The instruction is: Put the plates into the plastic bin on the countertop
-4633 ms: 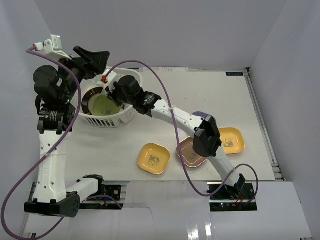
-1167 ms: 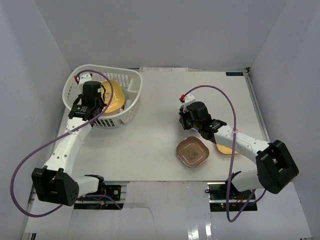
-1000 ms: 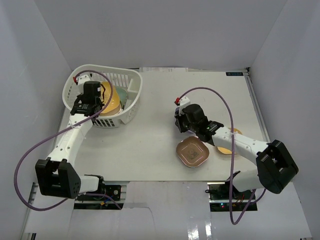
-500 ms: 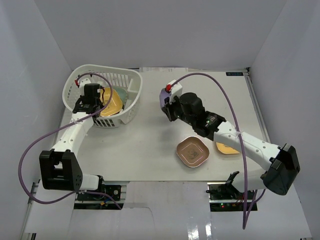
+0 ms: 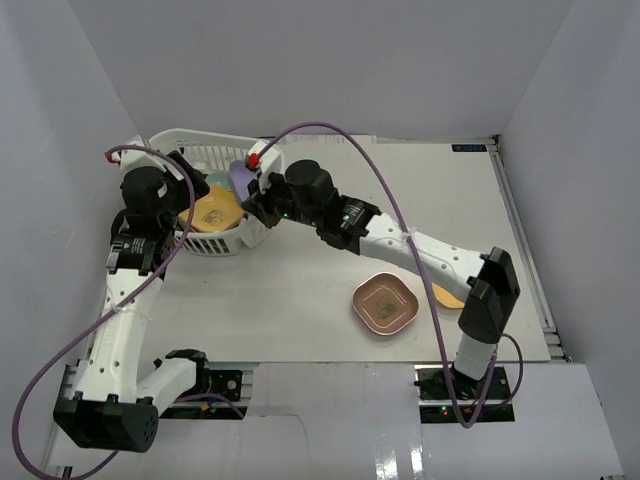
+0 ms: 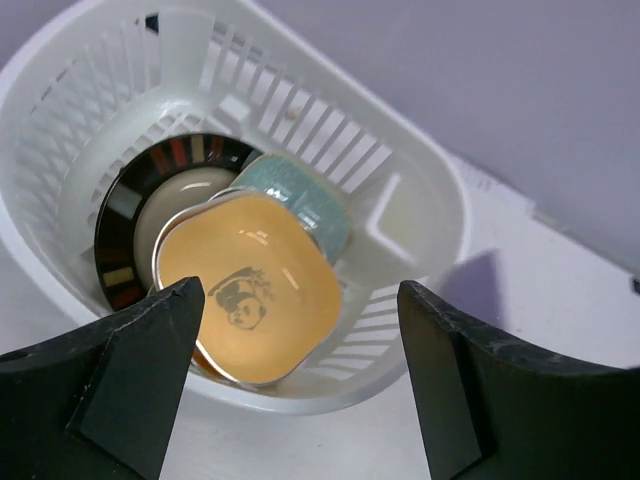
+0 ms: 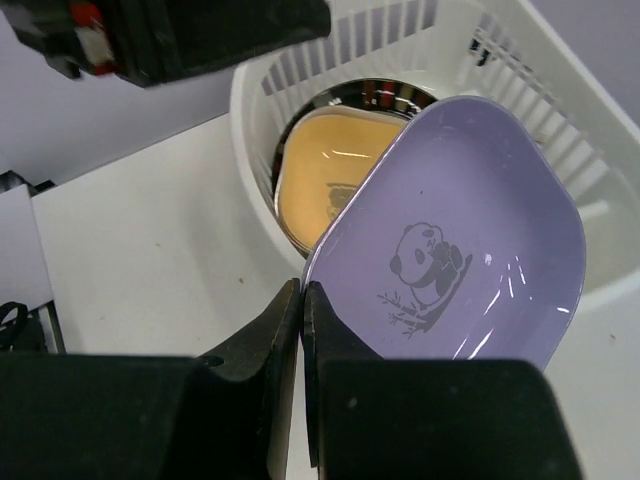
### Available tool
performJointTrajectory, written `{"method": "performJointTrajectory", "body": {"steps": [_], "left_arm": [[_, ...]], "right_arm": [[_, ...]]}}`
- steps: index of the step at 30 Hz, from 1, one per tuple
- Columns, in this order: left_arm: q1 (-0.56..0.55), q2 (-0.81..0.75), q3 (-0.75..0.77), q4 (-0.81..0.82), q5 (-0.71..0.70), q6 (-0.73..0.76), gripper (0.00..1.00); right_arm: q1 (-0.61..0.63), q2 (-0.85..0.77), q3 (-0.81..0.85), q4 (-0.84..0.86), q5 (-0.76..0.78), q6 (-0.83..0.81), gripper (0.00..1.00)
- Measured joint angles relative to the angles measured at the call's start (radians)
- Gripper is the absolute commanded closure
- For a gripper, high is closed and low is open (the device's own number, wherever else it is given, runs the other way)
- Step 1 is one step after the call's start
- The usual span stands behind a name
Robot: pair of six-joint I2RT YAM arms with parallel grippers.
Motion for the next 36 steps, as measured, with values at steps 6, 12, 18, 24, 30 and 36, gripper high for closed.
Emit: {"method": "performJointTrajectory", "body": {"steps": [6, 12, 18, 24, 30, 36], "left_arm": [[-0.005, -0.129, 0.052, 0.053, 0.081, -0.032, 0.08], [-0.075, -0.145, 0.136, 0.127, 0.289, -0.071, 0.08], [-0.104, -0.146, 0.135, 0.109, 0.452, -0.079, 0.08], [-0.099, -0.116, 0.140, 0.128, 0.585, -0.101, 0.08], [-0.193, -0.025, 0.126, 0.187, 0.746, -0.137, 0.11], [-0.576, 0.184, 0.002, 0.163, 0.657, -0.124, 0.12]], "right_arm": [[0.021, 0.217, 0.185, 0.025, -0.102, -0.036, 0.92], [0.037, 0.500, 0.508, 0.000, -0.133, -0.129, 0.92], [0.046, 0.596, 0.546, -0.021, -0.134, -0.179, 0.58], [0.034, 0.483, 0.374, 0.024, -0.094, -0.178, 0.45], [-0.042, 0.061, -0.154, 0.130, 0.005, -0.110, 0.69], [-0.345, -0.565, -0.787, 0.165, 0.212, 0.099, 0.75]]}}
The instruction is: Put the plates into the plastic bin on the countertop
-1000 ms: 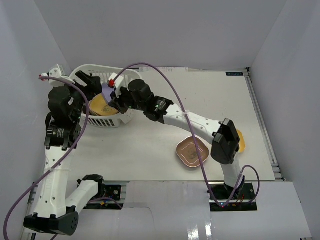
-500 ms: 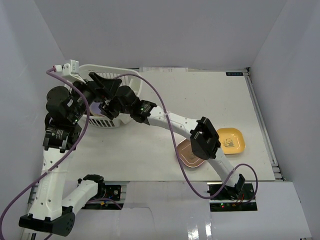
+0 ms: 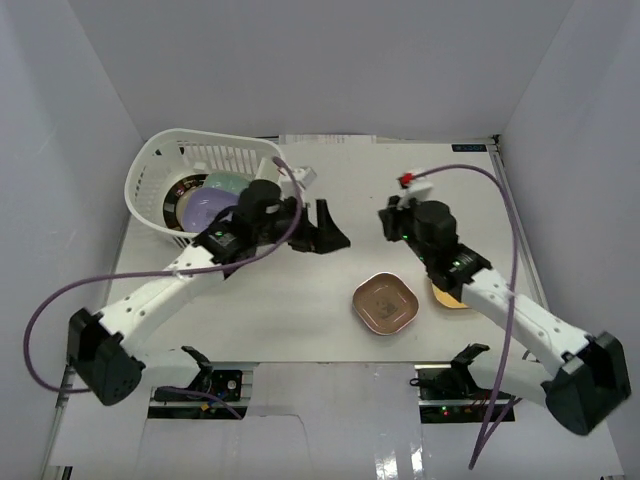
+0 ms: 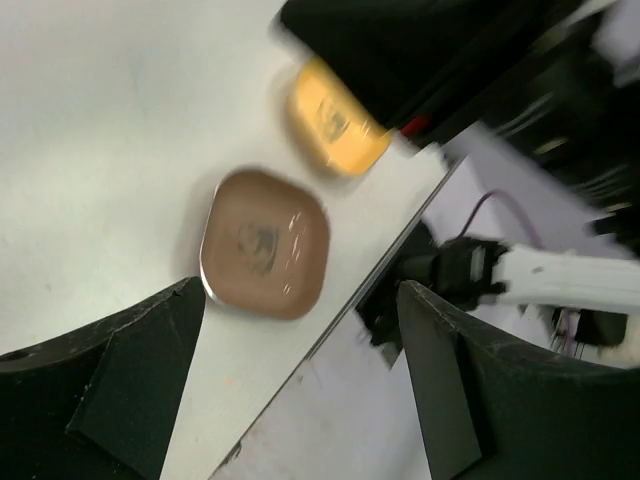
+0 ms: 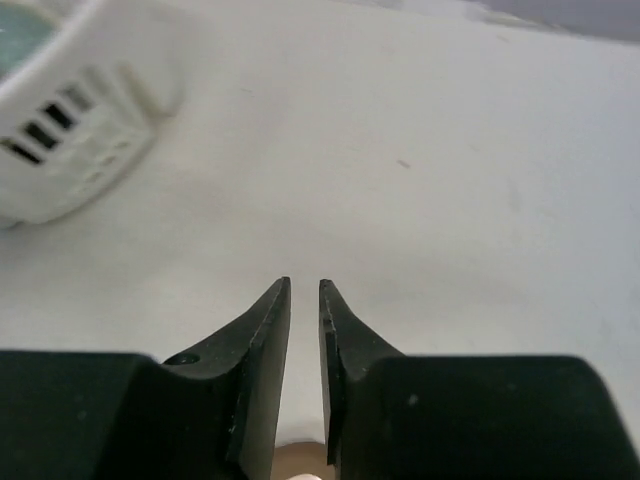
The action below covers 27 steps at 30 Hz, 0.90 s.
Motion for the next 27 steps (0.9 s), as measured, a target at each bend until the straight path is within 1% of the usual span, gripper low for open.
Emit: {"method": "performJointTrajectory", "body": {"steps": [1, 3, 5, 7, 10, 15, 18, 19, 21, 22, 25, 26, 27], "left_arm": [[-0.055, 0.048, -0.025, -0.012, -0.034, 0.001, 0.12], [-0.130, 0.129, -0.062, -0.040, -0.083, 0.005, 0.12], [-0.178, 0.185, -0.087, -0.065, -0.133, 0.008, 0.12], [-0.207, 0.226, -0.095, -0.079, -0.164, 0.009, 0.12], [-0.243, 0.293, -0.095, -0.071, -0.193, 0.011, 0.11], [-0.297, 0.449, -0.095, -0.037, -0.210, 0.029, 0.13], [-0.311, 0.526, -0.089, -0.022, -0.210, 0.040, 0.18], [-0.311, 0.548, -0.082, -0.020, -0.210, 0.044, 0.23], [-0.311, 0.572, -0.049, -0.011, -0.212, 0.052, 0.27], [-0.311, 0.588, -0.031, -0.001, -0.218, 0.057, 0.33], [-0.309, 0.618, -0.012, 0.014, -0.232, 0.066, 0.46], [-0.309, 0.623, -0.012, 0.016, -0.237, 0.069, 0.60], [-0.309, 0.628, -0.012, 0.016, -0.241, 0.069, 0.70]], "right_arm": [[-0.063, -0.088, -0.079, -0.019, 0.031, 0.039, 0.63], [-0.150, -0.201, -0.190, -0.078, 0.074, 0.096, 0.52], [-0.204, -0.277, -0.277, -0.143, 0.102, 0.135, 0.43], [-0.252, -0.301, -0.342, -0.199, 0.106, 0.161, 0.42], [-0.314, -0.296, -0.408, -0.258, 0.093, 0.183, 0.43], [-0.364, -0.240, -0.426, -0.287, 0.065, 0.199, 0.46], [-0.385, -0.203, -0.427, -0.277, 0.039, 0.205, 0.52], [-0.397, -0.190, -0.427, -0.271, 0.026, 0.208, 0.55], [-0.410, -0.173, -0.427, -0.265, 0.007, 0.209, 0.59], [-0.415, -0.166, -0.427, -0.259, -0.004, 0.211, 0.62], [-0.420, -0.149, -0.427, -0.238, -0.032, 0.216, 0.65], [-0.421, -0.143, -0.427, -0.232, -0.041, 0.216, 0.66], [-0.422, -0.137, -0.428, -0.224, -0.050, 0.217, 0.68]]}}
